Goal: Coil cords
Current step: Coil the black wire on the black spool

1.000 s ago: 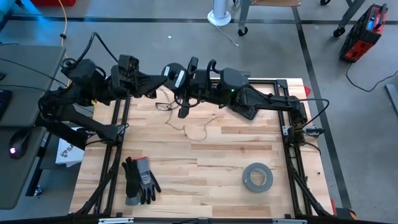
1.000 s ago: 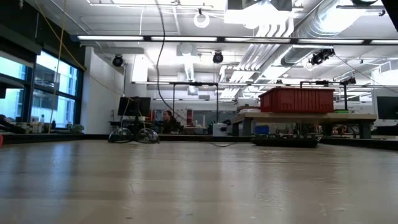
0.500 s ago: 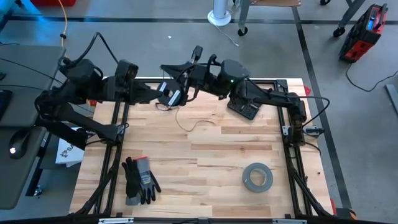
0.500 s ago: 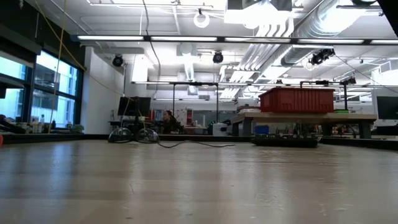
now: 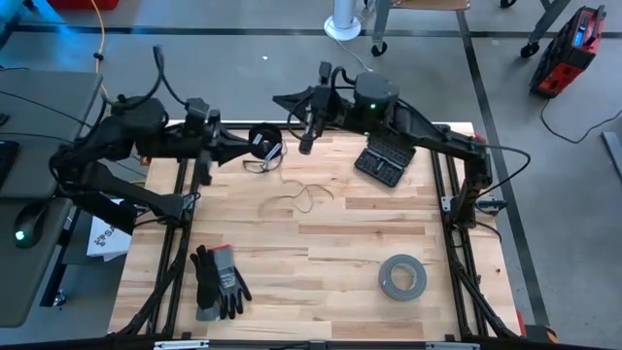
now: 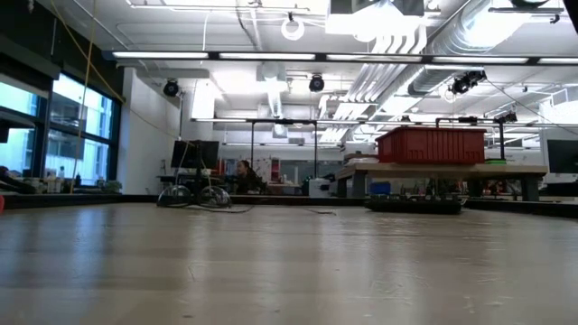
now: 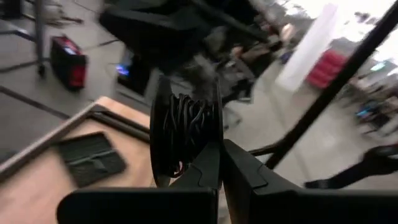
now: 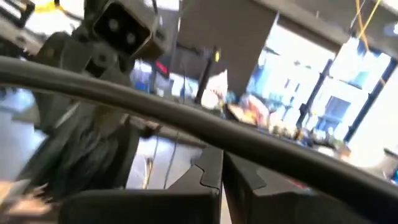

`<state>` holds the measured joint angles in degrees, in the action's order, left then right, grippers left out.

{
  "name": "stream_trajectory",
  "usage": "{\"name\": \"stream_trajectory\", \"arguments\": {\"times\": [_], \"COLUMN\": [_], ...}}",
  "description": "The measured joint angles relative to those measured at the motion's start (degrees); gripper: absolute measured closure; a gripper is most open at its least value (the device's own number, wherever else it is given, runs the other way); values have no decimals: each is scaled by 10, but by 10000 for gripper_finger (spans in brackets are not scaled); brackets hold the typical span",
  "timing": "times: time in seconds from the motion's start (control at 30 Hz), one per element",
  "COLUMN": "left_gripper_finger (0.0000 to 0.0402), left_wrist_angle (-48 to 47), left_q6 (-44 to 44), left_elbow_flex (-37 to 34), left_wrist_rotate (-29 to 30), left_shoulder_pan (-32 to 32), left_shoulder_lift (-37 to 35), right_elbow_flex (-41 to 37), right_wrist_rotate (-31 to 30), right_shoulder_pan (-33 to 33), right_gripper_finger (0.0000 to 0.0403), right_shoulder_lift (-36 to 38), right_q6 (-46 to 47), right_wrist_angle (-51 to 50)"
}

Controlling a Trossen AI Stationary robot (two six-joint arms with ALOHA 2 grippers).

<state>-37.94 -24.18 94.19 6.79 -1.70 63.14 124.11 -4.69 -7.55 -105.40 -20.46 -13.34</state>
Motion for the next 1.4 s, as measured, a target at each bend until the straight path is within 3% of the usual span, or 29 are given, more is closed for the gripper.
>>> {"name": "stream_trajectory", "arguments": {"times": [0.13, 0.23, 0.37, 0.5, 0.7, 0.83, 1.13, 1.4], "left_gripper_finger": [401, 401, 401, 401, 400, 400, 400, 400], "left_wrist_angle": [1, 6, 24, 54, 106, 124, 124, 124], "left_q6": [16, 74, 117, 143, 186, 190, 196, 200], "left_elbow_flex": [0, 0, 0, 0, 0, 0, 0, 0], "left_wrist_rotate": [-6, -1, 32, 33, 43, 43, 45, 61], "left_shoulder_pan": [14, 18, 28, 34, 34, 34, 34, 34], "left_shoulder_lift": [6, 3, -1, -1, -1, -1, -1, -1], "right_elbow_flex": [0, 0, 1, 0, 0, 0, 0, 0], "right_wrist_rotate": [-26, -24, 29, 71, 75, 80, 132, 119], "right_shoulder_pan": [0, 0, -7, -6, 23, 28, 28, 27], "right_gripper_finger": [402, 402, 397, 359, 272, 237, 231, 257], "right_shoulder_lift": [15, 32, 61, 64, 29, 5, -15, -15], "right_q6": [14, 75, 170, 235, 239, 229, 249, 245], "right_wrist_angle": [-84, -151, -251, -315, -339, -321, -297, -308]}}
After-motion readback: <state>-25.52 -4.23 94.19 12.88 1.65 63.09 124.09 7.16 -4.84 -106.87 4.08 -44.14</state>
